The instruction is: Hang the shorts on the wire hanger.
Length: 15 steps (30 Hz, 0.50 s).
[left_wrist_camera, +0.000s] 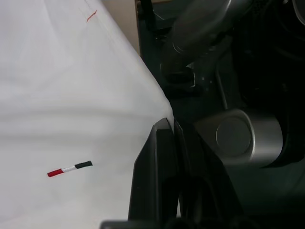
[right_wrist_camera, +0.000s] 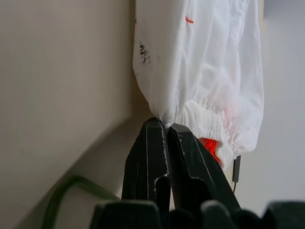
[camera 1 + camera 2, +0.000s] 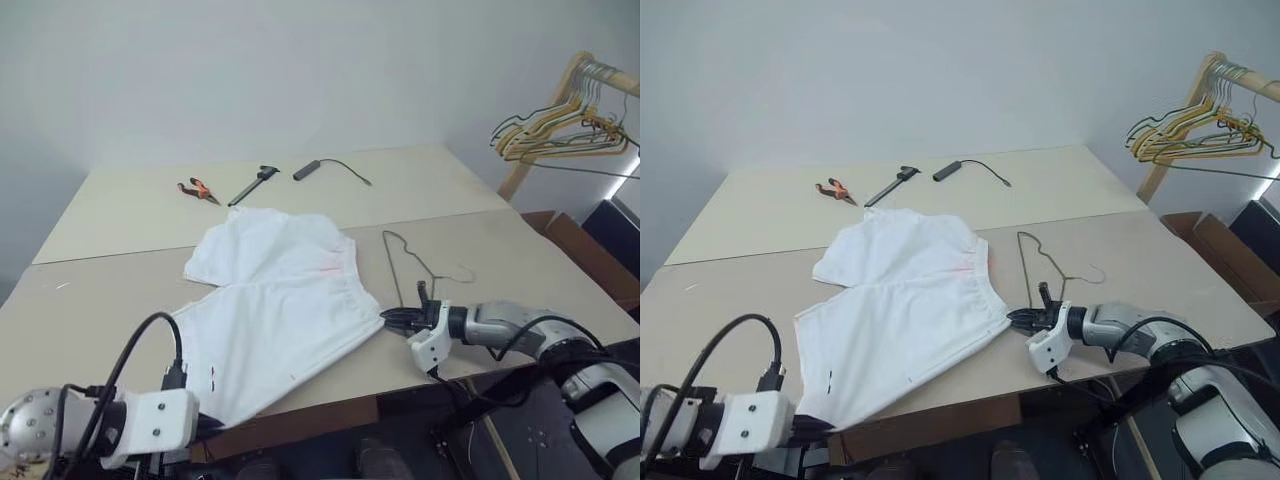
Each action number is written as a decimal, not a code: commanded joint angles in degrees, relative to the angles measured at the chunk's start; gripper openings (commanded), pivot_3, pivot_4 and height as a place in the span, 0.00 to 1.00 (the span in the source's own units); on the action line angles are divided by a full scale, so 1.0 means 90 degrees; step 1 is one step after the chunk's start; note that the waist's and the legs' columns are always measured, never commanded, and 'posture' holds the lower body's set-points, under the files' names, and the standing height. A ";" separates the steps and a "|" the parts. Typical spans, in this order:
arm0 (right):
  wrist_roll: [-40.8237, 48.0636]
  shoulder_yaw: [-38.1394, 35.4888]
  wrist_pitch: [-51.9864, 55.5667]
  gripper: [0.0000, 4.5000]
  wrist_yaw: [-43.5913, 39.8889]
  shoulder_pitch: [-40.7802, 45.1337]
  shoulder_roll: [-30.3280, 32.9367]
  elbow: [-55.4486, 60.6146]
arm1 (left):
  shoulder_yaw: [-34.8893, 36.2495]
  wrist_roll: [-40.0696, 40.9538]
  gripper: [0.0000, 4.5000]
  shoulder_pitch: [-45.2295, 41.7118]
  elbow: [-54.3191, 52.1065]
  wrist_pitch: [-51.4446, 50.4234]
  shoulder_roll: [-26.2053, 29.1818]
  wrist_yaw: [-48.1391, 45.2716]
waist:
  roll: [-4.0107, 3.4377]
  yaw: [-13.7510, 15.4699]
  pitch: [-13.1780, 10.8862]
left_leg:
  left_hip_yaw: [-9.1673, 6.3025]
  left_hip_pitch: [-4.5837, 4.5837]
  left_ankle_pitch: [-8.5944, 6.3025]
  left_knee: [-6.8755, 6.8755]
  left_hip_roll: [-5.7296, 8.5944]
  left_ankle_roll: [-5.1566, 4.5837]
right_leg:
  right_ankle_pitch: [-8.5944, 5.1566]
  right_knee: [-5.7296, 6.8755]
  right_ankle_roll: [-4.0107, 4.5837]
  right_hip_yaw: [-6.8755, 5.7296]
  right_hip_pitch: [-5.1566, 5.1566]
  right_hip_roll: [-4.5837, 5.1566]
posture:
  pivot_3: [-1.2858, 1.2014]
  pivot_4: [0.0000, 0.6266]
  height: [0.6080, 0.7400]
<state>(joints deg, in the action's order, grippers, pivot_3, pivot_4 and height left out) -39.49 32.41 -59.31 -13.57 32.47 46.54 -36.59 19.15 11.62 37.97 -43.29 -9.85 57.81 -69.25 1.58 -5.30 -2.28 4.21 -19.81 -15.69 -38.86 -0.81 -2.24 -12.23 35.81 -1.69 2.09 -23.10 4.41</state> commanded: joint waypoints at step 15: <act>0.4843 -0.1951 0.3220 1.00 -0.2882 -0.2761 0.1699 0.3760 | 0.0811 0.1077 0.99 -0.0870 0.1207 0.0882 -0.0530 -0.0393 | 0.0008 0.0365 -0.0028 | 0.0055 0.0025 -0.0022 0.0003 -0.0011 -0.0026 | -0.0039 0.0000 -0.0035 0.0030 -0.0002 0.0009 | 0.52 0.05 1.00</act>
<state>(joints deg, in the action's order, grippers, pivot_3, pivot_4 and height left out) -2.94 19.00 -36.51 -37.73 7.83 60.99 -7.45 25.63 18.79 31.15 -33.04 -3.01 53.51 -73.30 1.65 -2.02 -2.54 4.73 -19.57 -15.92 -38.84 -0.92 -2.49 -12.60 35.81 -2.04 2.38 -23.11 4.50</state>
